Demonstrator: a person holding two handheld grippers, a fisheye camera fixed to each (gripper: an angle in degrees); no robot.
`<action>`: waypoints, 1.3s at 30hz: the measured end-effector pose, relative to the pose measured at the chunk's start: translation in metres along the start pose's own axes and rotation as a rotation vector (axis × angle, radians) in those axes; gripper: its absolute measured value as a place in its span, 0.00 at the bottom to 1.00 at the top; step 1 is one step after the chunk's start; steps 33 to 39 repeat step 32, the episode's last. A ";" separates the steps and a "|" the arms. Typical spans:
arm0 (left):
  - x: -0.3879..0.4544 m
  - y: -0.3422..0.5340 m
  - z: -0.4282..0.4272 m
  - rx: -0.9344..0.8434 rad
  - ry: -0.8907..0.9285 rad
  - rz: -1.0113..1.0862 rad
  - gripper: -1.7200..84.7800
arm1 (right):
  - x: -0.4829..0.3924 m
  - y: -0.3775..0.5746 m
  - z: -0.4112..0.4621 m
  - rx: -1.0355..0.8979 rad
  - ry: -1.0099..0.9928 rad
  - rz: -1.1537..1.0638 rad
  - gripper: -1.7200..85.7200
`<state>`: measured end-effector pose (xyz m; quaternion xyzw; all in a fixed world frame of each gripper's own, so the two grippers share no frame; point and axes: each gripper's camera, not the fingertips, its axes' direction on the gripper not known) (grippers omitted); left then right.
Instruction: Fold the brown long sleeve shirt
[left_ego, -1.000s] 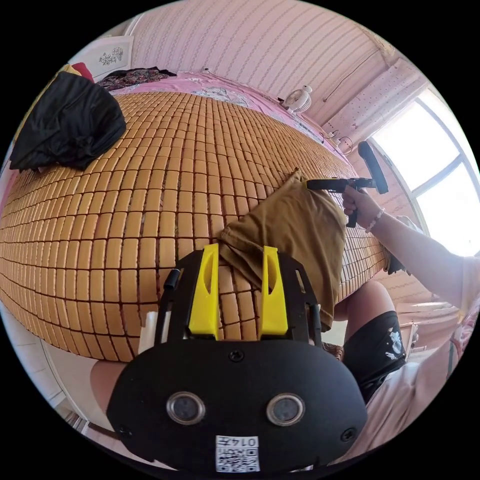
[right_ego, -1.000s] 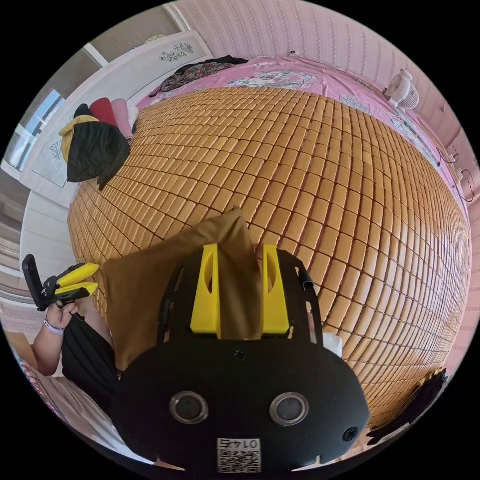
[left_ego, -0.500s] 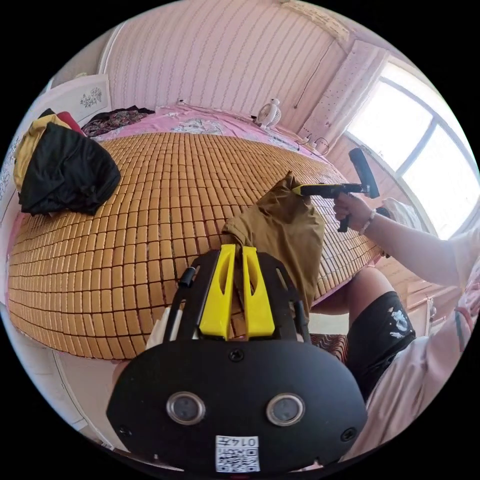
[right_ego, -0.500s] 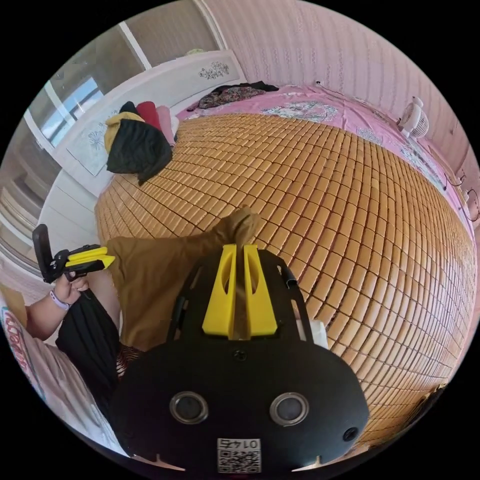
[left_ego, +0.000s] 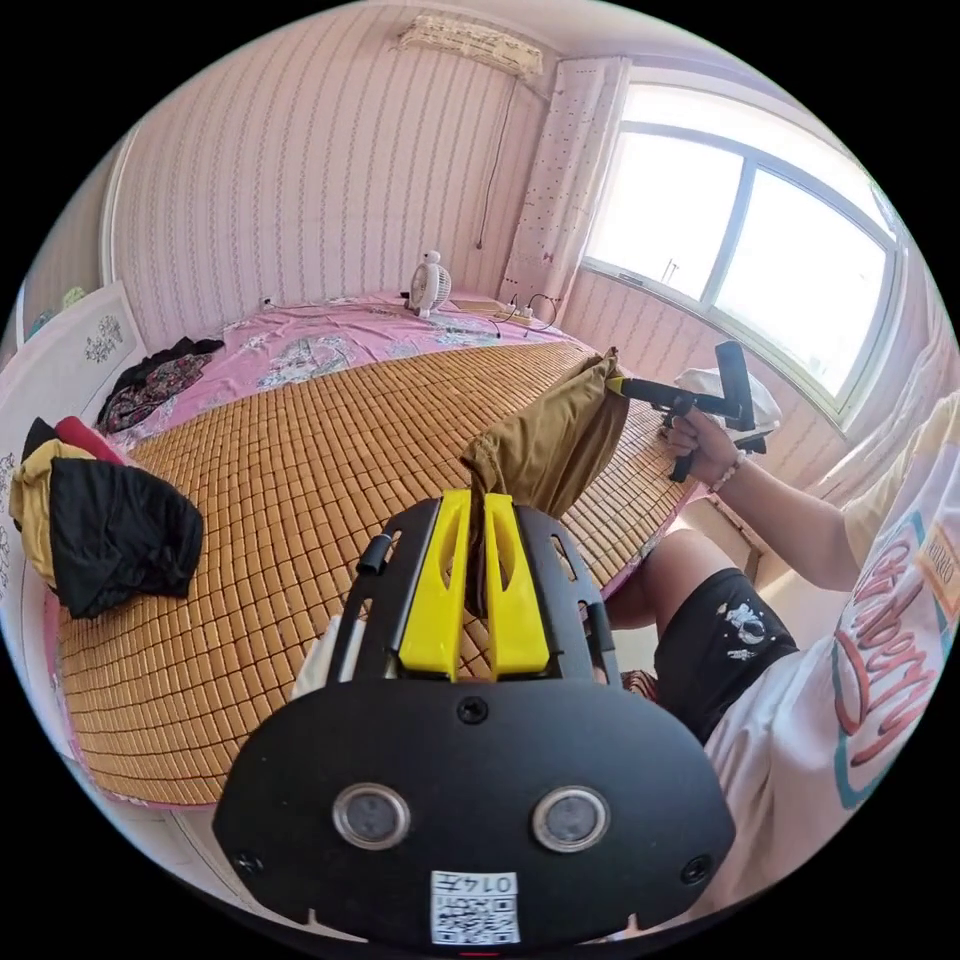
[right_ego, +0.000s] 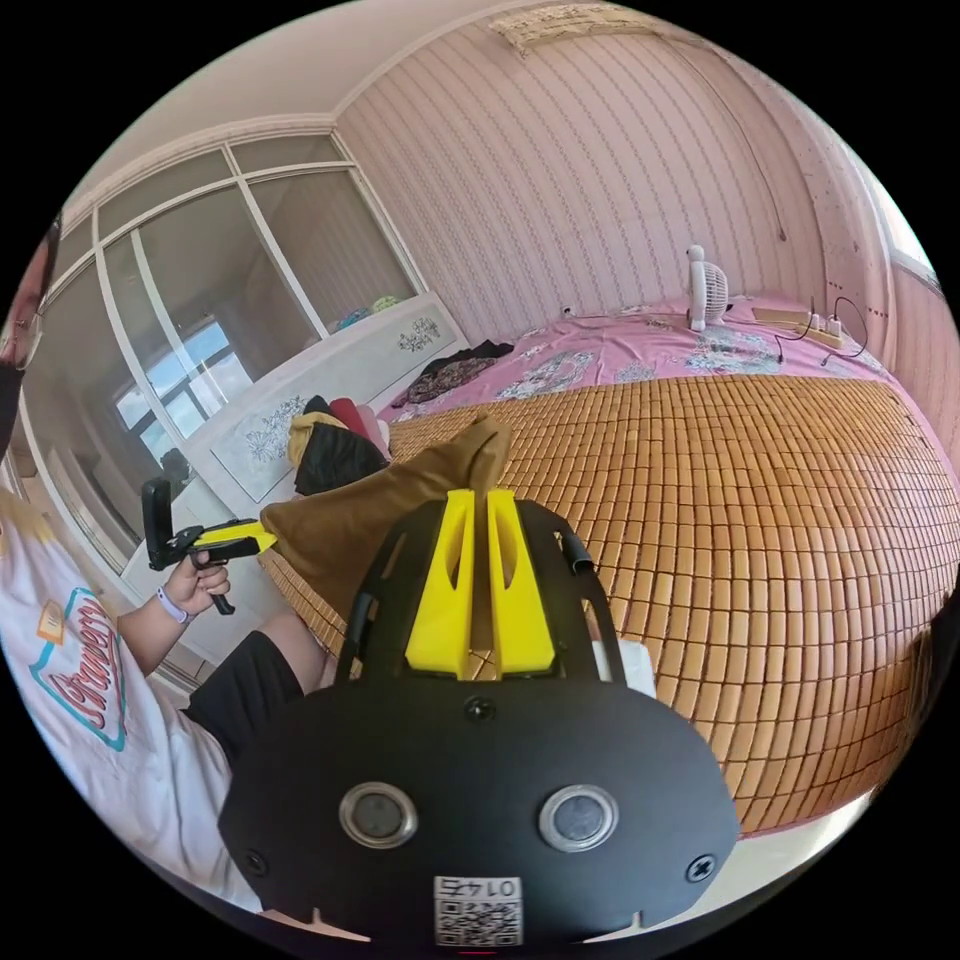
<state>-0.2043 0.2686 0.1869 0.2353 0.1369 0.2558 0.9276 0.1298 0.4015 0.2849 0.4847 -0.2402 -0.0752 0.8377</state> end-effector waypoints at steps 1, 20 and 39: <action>0.003 -0.008 0.003 0.009 0.016 0.013 0.02 | 0.004 0.000 -0.011 0.031 0.028 0.012 0.02; 0.103 -0.321 0.398 -0.262 0.310 -0.167 0.02 | 0.296 -0.171 -0.079 -0.220 0.935 0.402 0.11; -0.034 -0.105 0.162 -0.317 0.096 -0.172 0.01 | 0.085 0.082 0.010 -0.297 0.624 0.078 0.10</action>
